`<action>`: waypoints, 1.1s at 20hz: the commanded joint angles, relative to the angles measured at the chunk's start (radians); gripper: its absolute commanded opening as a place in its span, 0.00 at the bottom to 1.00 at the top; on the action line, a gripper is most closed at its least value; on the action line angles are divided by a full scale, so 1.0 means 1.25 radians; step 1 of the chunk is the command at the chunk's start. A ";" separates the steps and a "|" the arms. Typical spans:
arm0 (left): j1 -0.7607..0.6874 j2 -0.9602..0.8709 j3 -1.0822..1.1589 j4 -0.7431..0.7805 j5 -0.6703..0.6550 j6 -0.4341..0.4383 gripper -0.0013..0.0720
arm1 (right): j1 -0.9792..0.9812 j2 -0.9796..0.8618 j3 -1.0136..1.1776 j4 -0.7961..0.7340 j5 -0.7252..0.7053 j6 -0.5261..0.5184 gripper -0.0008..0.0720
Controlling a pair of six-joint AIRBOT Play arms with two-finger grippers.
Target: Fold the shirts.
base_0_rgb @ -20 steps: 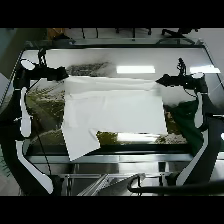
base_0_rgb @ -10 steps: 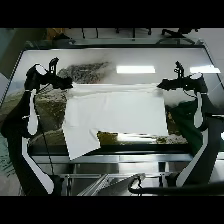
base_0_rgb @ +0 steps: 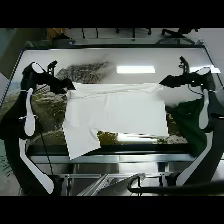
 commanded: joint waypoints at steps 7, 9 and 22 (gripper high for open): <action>0.098 0.336 -0.493 0.006 -0.150 -0.006 0.93 | -0.121 0.325 -0.451 0.000 0.170 0.015 0.41; 0.125 0.405 -0.667 -0.001 -0.117 0.002 0.93 | -0.157 0.408 -0.611 0.000 0.133 -0.009 0.41; 0.145 0.535 -1.155 -0.273 0.237 0.218 0.72 | -0.204 0.520 -0.934 -0.002 0.000 -0.053 0.62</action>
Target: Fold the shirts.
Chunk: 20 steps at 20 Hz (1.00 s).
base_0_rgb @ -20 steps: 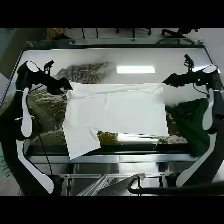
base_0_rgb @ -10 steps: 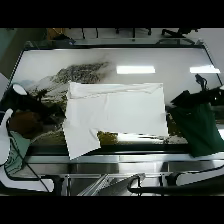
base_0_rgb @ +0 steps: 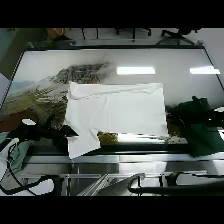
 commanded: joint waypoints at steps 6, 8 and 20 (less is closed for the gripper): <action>0.001 0.004 0.044 -0.042 0.001 0.074 0.04 | -0.001 -0.019 -0.028 -0.044 -0.032 0.000 0.62; 0.001 0.004 0.056 -0.042 -0.020 0.075 0.04 | -0.001 -0.037 -0.034 -0.051 -0.031 0.001 0.62; 0.003 0.113 0.065 -0.042 -0.088 0.095 0.04 | 0.060 -0.028 -0.110 -0.051 -0.024 -0.004 0.06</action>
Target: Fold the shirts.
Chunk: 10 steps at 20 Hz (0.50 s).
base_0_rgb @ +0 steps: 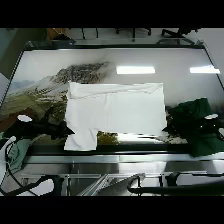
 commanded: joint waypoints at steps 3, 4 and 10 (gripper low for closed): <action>0.002 0.189 0.001 0.023 -0.101 -0.045 0.04 | 0.032 0.054 -0.005 -0.040 0.023 0.084 0.03; 0.002 0.231 0.001 0.047 -0.127 -0.071 0.04 | 0.032 0.070 -0.005 -0.087 0.034 0.126 0.03; 0.002 0.461 0.001 0.125 -0.201 -0.165 0.04 | 0.032 0.205 -0.002 -0.176 0.070 0.237 0.03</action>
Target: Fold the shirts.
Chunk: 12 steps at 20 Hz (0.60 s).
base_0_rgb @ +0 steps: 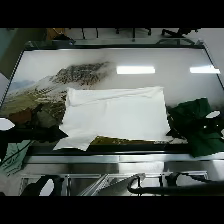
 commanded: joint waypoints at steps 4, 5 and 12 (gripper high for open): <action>-0.002 0.070 0.053 0.030 0.107 -0.052 0.04 | 0.002 0.080 0.062 0.211 -0.070 -0.114 0.03; -0.003 0.024 0.092 0.030 0.133 -0.044 0.04 | 0.003 0.065 0.089 0.307 -0.100 -0.172 0.03; -0.039 -0.385 0.433 -0.088 0.213 0.039 0.04 | 0.115 -0.179 0.263 0.464 -0.314 -0.334 0.03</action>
